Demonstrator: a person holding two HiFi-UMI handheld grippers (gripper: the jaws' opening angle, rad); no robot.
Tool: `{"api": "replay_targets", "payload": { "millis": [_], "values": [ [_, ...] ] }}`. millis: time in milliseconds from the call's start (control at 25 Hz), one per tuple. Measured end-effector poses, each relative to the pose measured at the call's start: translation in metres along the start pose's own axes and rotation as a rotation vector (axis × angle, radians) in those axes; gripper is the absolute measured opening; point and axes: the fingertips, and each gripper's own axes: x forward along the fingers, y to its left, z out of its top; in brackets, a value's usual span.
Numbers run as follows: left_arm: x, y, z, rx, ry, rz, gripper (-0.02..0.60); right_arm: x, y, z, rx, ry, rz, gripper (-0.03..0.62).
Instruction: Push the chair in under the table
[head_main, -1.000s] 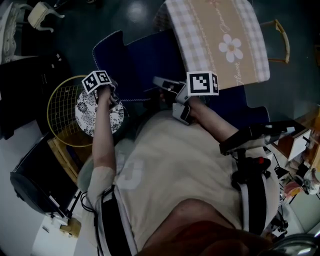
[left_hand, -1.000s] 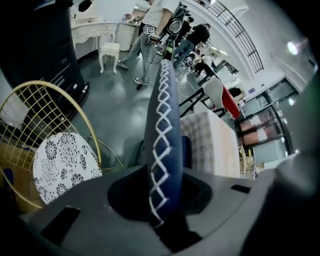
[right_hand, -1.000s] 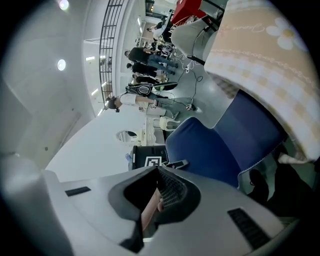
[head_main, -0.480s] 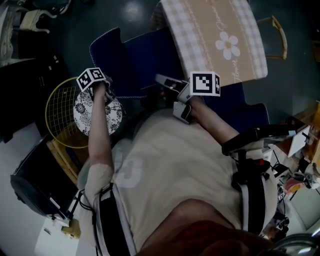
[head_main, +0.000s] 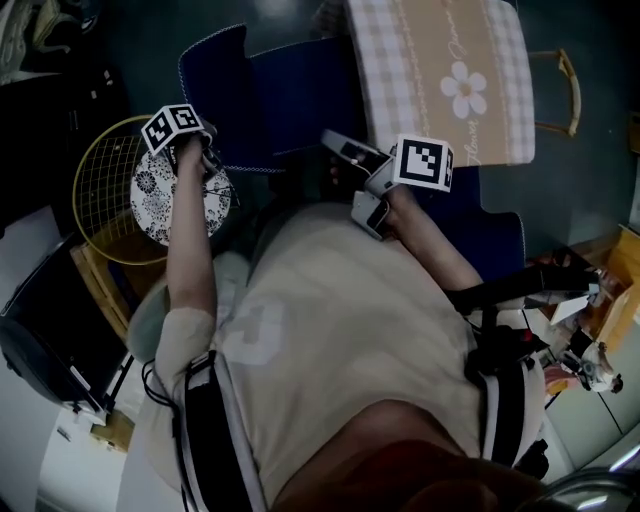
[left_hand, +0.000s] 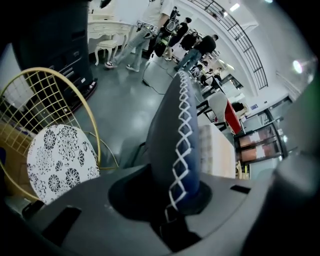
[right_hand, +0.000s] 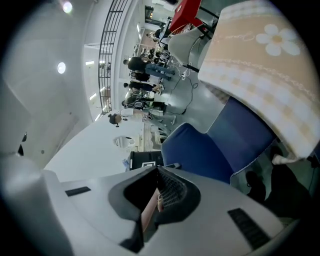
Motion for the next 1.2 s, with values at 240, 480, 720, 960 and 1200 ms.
{"api": "replay_targets", "payload": {
  "millis": [240,480,720,960,1200],
  "values": [
    [0.002,-0.004,-0.012,-0.035,-0.002,-0.039,0.086,-0.010,-0.013,0.005,0.011,-0.037,-0.035,0.011],
    [0.012,-0.033,-0.012,0.084,-0.022,-0.055,0.087,-0.003,-0.003,0.004,-0.021,-0.010,-0.016,0.011],
    [0.015,-0.046,-0.013,0.455,0.025,0.035,0.086,-0.001,-0.006,0.003,-0.005,-0.001,-0.014,0.011],
    [0.021,-0.057,-0.012,0.603,0.078,0.079,0.087,0.005,-0.004,-0.007,-0.020,0.049,-0.028,0.011],
    [0.021,-0.061,-0.023,0.738,0.106,0.093,0.091,0.001,-0.009,-0.006,0.025,0.012,-0.031,0.011]
  ]
}}
